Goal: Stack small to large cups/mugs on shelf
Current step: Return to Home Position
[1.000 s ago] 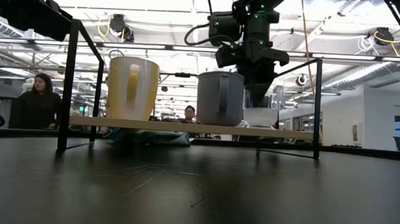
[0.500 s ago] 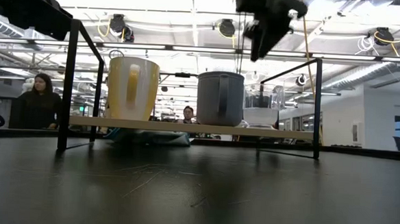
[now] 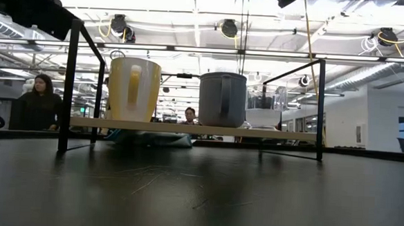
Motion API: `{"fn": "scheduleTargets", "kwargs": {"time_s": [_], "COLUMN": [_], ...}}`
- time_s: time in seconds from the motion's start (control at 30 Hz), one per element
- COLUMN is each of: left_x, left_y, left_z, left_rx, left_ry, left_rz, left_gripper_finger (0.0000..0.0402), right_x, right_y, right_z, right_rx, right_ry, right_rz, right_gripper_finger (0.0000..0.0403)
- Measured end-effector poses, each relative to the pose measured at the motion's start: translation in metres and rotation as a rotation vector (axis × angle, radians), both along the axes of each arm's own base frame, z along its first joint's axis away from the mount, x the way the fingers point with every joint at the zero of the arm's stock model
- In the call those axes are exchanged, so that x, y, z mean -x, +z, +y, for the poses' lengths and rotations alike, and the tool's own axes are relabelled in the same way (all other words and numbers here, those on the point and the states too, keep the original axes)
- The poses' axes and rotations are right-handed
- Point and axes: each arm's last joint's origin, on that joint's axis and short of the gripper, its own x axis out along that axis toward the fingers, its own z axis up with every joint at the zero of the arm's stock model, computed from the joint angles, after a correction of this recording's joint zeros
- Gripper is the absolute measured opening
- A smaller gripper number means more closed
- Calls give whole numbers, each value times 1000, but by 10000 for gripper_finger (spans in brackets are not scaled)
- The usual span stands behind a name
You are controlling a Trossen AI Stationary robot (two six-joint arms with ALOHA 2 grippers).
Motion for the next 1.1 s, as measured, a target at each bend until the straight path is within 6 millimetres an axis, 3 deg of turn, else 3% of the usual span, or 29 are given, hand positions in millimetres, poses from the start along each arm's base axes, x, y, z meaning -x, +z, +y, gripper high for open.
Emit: {"fn": "scheduleTargets", "kwargs": {"time_s": [0.2, 0.5, 0.73, 1.1], "left_x": [-1, 1, 15, 42], "left_y": [2, 10, 17, 23], "left_z": [0, 1, 6, 16], "left_rx": [-13, -61, -128, -79], "left_ry": [18, 22, 102, 115], "left_rz": [-24, -77, -138, -235], "left_gripper_finger": [2, 1, 0, 0], "right_x": [21, 62, 92, 132], "right_y": [-16, -35, -45, -64], "right_z": [15, 14, 13, 12], "right_rx": [22, -21, -65, -103], "right_ry": [3, -59, -93, -108], "right_rz": [0, -159, -327, -528], "right_gripper_finger": [1, 0, 0, 0]}}
